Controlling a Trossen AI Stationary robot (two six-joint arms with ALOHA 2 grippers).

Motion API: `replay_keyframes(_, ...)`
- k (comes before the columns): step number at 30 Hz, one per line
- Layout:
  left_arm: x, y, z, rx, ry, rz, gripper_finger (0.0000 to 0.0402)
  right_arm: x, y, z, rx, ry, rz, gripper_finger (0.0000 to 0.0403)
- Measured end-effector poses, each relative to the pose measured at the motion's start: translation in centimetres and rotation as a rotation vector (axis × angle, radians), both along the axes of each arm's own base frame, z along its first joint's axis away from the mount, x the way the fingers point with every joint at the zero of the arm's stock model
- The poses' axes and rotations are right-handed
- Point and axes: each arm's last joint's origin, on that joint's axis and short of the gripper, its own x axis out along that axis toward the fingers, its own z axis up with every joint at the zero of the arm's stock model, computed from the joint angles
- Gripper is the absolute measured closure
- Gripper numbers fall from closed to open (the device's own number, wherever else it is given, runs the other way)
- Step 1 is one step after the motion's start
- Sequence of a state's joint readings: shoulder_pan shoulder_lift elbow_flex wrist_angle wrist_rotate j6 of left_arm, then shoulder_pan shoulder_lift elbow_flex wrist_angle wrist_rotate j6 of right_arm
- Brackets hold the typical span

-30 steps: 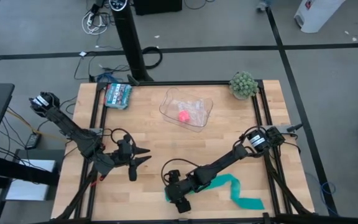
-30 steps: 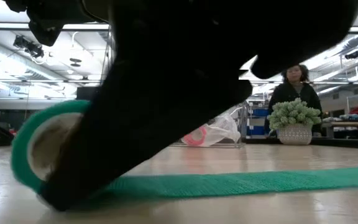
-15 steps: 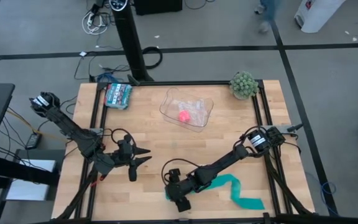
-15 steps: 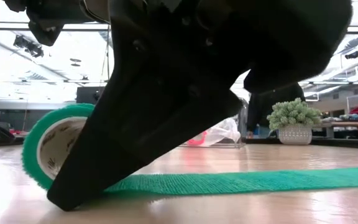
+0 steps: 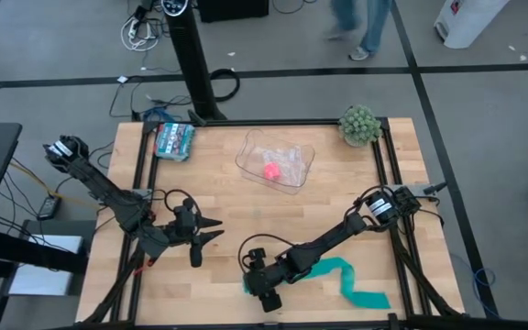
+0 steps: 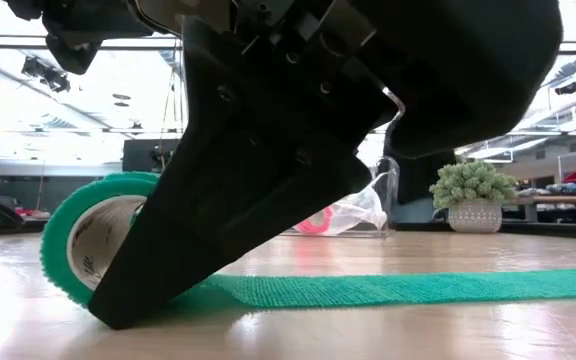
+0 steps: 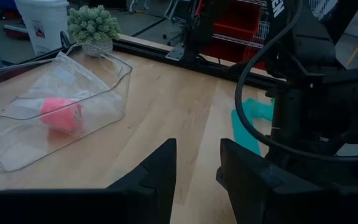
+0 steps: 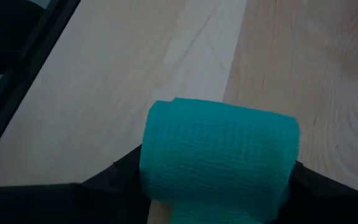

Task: Roll bandage
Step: Roll the blue bandage

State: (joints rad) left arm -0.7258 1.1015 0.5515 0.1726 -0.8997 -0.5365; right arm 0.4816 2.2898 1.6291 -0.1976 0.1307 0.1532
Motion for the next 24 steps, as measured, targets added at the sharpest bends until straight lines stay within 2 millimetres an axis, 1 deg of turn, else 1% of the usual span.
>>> replay_keyframes(4, 0.0, 0.0, 0.0, -0.001, -0.001, 0.0, 0.027, -0.1, -0.1, 0.8, 0.0, -0.012, -0.005, 0.0155)
replay_keyframes(6, 0.0, 0.0, 0.0, -0.001, 0.0, -0.002, 0.027, -0.2, -0.3, 1.6, -0.01, -0.015, -0.007, 0.016)
replay_keyframes(9, 0.0, -0.1, 0.0, -0.025, 0.003, -0.029, 0.027, -0.6, -0.7, 3.1, -0.047, -0.023, -0.016, 0.018)
replay_keyframes(14, 0.1, -0.3, 0.2, -0.055, -0.007, -0.061, 0.027, -1.5, -1.4, 6.5, -0.098, -0.05, -0.026, 0.0186)
replay_keyframes(18, 0.3, -0.6, 0.3, -0.089, -0.026, -0.1, 0.027, -2.8, -2.3, 9.5, -0.146, -0.059, -0.053, 0.0168)
replay_keyframes(21, 1.1, -1.4, 0.1, -0.12, -0.073, -0.13, 0.027, -3.9, -2.9, 12.1, -0.152, -0.084, -0.067, 0.0162)
replay_keyframes(24, 2.3, -2.5, -0.5, -0.117, -0.135, -0.149, 0.027, -5.0, -3.5, 14.2, -0.153, -0.093, -0.062, 0.0172)
